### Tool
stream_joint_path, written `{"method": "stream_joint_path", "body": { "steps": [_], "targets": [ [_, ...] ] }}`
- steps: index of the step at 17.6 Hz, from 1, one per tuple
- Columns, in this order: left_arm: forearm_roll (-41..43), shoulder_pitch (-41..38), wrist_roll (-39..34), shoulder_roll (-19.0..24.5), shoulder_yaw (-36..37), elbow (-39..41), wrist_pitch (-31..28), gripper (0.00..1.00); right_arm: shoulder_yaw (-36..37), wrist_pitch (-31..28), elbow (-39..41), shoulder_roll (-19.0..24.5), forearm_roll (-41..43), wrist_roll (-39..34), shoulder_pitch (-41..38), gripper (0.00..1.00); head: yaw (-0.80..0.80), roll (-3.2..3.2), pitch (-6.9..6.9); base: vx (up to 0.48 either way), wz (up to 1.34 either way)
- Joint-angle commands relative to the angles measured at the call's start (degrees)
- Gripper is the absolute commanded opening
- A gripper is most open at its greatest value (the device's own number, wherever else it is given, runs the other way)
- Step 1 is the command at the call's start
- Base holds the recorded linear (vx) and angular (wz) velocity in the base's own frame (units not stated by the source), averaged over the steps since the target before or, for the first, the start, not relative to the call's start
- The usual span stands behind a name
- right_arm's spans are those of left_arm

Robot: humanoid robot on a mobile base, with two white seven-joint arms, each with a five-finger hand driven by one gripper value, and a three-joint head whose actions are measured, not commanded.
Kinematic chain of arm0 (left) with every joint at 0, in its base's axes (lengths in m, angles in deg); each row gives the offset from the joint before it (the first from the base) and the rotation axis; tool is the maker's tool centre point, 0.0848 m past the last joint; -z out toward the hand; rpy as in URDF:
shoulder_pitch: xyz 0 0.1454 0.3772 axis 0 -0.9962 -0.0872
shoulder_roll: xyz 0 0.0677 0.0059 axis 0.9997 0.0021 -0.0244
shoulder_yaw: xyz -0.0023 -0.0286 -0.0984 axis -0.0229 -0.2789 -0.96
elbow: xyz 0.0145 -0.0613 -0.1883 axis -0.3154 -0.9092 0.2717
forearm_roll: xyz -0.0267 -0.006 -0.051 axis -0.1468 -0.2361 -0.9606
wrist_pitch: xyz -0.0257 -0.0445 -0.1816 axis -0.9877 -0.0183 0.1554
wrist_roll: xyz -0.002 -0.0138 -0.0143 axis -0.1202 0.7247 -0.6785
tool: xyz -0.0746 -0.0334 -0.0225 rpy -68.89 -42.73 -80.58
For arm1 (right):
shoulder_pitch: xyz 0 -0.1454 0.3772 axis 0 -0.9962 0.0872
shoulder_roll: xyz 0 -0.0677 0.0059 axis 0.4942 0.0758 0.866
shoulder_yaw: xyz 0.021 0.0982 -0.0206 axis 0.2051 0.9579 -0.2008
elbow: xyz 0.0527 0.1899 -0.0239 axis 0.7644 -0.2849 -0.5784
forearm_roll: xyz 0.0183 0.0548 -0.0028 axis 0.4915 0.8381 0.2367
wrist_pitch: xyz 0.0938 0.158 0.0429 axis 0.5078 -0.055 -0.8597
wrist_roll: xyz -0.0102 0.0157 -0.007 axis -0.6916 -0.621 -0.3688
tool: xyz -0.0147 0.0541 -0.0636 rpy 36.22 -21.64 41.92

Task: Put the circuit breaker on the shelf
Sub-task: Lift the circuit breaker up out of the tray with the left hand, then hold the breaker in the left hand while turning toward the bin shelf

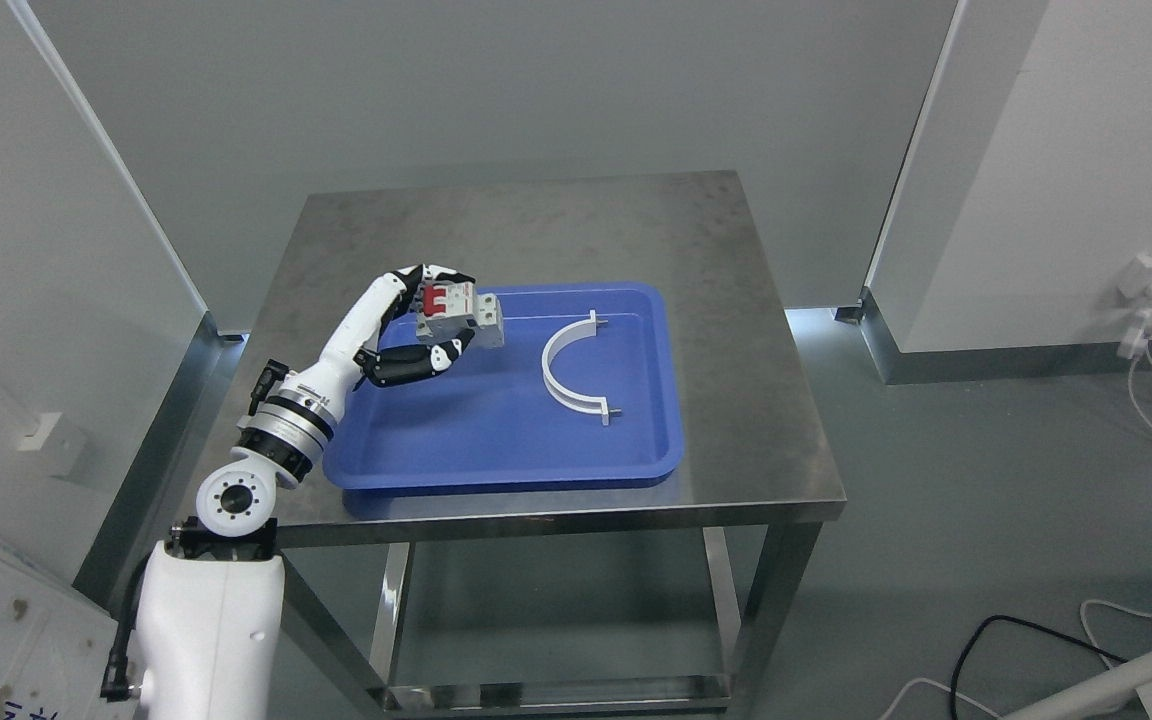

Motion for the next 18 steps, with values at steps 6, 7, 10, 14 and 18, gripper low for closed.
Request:
{"method": "stream_joint_path", "body": {
  "steps": [6,7,10,14,18],
  "targets": [
    [-12.5,-7.1,-11.9,-1.6,-9.6,8.9,11.6,0.06,-1.1,-13.4,0.0,-1.0,0.0,0.0,0.0,1.00,0.00,0.00,0.00,-0.006,0.01],
    [-12.9,-8.0,-12.2,-1.6,-9.6,10.7,12.4,0.06,-1.1,-13.4,0.0,-1.0,0.0,0.0,0.0,1.00,0.00,0.00,0.00,-0.026,-0.06],
    [-13.3,-11.3,-11.2,-1.6,-9.0,13.2,12.8,0.06,-1.1,-13.4,0.0,-1.0,0.0,0.0,0.0,1.00,0.00,0.00,0.00,-0.047,-0.07],
    [-14.6,-15.1,-9.9,-1.6,-8.4,16.0,13.0,0.06,-1.1,-13.4,0.0,-1.0,0.0,0.0,0.0,1.00,0.00,0.00,0.00,-0.072,-0.09],
    [-14.7,-15.3,-9.6,-1.6,-8.7,17.3,13.0,0.06,-1.1,-13.4,0.0,-1.0,0.0,0.0,0.0,1.00,0.00,0.00,0.00,-0.098,-0.01]
  ]
}}
